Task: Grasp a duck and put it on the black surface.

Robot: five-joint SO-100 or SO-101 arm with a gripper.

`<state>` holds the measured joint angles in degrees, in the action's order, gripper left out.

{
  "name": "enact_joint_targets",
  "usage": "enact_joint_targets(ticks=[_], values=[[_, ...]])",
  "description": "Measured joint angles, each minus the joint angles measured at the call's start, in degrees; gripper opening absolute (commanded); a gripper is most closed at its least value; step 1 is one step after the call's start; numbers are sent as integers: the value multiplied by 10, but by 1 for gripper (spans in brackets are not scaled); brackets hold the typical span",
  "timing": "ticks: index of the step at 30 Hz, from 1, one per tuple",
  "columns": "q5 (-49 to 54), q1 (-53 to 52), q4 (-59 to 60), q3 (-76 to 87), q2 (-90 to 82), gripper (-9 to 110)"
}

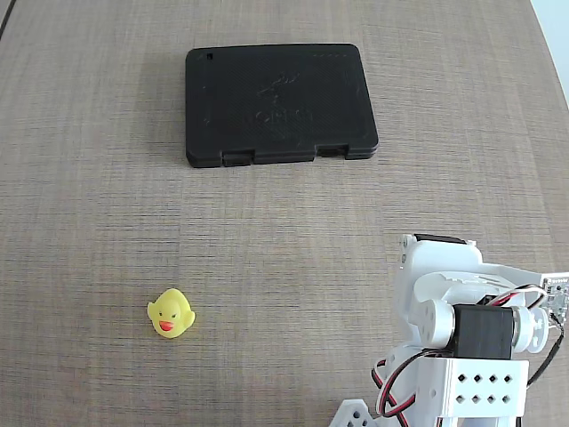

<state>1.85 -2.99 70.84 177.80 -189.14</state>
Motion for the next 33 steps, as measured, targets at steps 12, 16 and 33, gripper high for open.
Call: enact_joint_targets(ticks=[12, 16, 33], values=[[0, 12, -27, -48, 20, 25], [0, 54, -74, -106, 117, 35], [0, 380, -138, -333, 639, 39]])
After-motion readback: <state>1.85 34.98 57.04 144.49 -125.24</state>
